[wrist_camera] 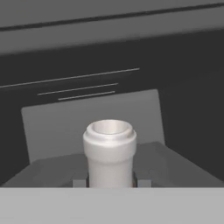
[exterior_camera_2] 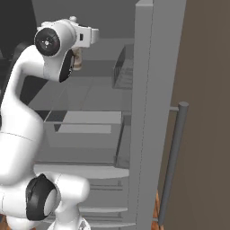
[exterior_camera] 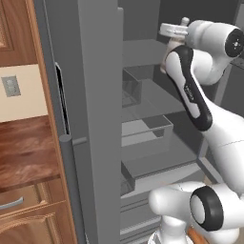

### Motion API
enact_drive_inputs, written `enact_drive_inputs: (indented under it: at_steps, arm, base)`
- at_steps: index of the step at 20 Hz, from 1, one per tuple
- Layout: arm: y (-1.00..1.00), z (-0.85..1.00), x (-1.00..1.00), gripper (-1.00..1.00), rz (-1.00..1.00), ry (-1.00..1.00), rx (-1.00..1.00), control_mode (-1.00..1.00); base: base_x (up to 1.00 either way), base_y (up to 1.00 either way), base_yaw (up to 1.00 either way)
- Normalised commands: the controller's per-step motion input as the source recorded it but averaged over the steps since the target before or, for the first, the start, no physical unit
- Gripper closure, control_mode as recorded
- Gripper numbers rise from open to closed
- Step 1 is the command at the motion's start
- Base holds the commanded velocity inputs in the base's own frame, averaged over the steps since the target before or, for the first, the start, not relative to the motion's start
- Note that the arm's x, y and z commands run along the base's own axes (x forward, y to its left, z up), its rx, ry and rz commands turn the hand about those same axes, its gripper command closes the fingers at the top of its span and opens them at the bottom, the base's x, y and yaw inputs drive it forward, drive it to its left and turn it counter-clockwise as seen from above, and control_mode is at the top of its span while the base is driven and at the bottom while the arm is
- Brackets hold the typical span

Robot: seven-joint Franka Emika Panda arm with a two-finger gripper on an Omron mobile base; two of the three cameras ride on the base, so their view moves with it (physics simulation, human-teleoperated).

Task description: Place the liquors on the top shelf of the fridge to keep them out of children's reach, and place the peach on lower shelves for easy access.

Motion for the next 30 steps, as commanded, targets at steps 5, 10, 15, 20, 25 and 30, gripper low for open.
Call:
enact_drive_inputs:
  at_steps: [5, 10, 15, 20, 25, 30]
  arm:
    - [0.00, 0.02, 0.65, 1.00, 0.00, 0.00, -0.01, -1.00]
    - [0.00, 0.00, 0.61, 1.00, 0.00, 0.00, -0.07, -1.00]
    - [0.00, 0.00, 0.60, 1.00, 0.00, 0.00, -0.05, -1.00]
    - [0.00, 0.00, 0.63, 1.00, 0.00, 0.00, 0.00, -1.00]
    - [0.00, 0.00, 0.64, 1.00, 0.00, 0.00, 0.00, -1.00]
    - [0.00, 0.00, 0.68, 1.00, 0.00, 0.00, 0.00, -1.00]
  base:
    - [0.00, 0.00, 0.00]
    - [0.00, 0.00, 0.00]
    - [0.00, 0.00, 0.00]
    - [0.00, 0.00, 0.00]
    - [0.00, 0.00, 0.00]
    - [0.00, 0.00, 0.00]
